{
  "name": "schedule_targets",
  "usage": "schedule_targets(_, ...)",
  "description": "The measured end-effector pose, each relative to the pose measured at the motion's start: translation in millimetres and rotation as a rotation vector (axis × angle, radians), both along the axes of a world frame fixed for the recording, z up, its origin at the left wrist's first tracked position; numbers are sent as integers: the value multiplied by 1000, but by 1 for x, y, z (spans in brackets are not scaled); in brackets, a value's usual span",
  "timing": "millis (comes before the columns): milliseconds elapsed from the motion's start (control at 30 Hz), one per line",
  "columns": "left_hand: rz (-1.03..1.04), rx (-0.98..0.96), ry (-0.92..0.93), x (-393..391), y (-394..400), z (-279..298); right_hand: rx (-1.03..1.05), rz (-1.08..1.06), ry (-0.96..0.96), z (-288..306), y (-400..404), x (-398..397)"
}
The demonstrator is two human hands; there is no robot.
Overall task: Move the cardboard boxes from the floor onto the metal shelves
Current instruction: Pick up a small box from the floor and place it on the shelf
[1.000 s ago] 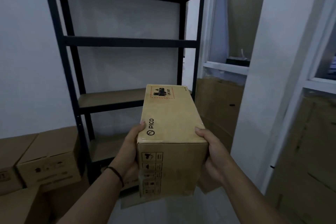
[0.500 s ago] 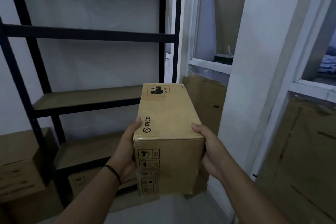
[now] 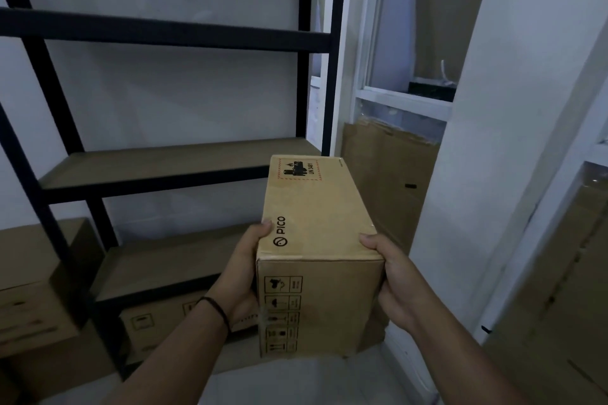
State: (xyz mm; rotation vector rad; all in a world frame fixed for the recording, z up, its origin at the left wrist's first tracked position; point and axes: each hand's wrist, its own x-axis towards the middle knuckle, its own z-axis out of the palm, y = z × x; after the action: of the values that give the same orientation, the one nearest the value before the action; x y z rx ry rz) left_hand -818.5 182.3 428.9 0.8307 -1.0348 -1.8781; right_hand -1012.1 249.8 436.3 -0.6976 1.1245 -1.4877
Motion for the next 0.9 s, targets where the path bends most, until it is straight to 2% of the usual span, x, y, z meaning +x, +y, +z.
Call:
schedule_targets(400,-55,213,51,11,-113,-61,124,1,11,-50,-106,13)
schedule_targets(733,22,302,-4,1,-176,-118,287,28,29,-107,-182,-5)
schedule_targets(900,95,327,3,-24,-217,-137,320,128,84,-128,-237,-35)
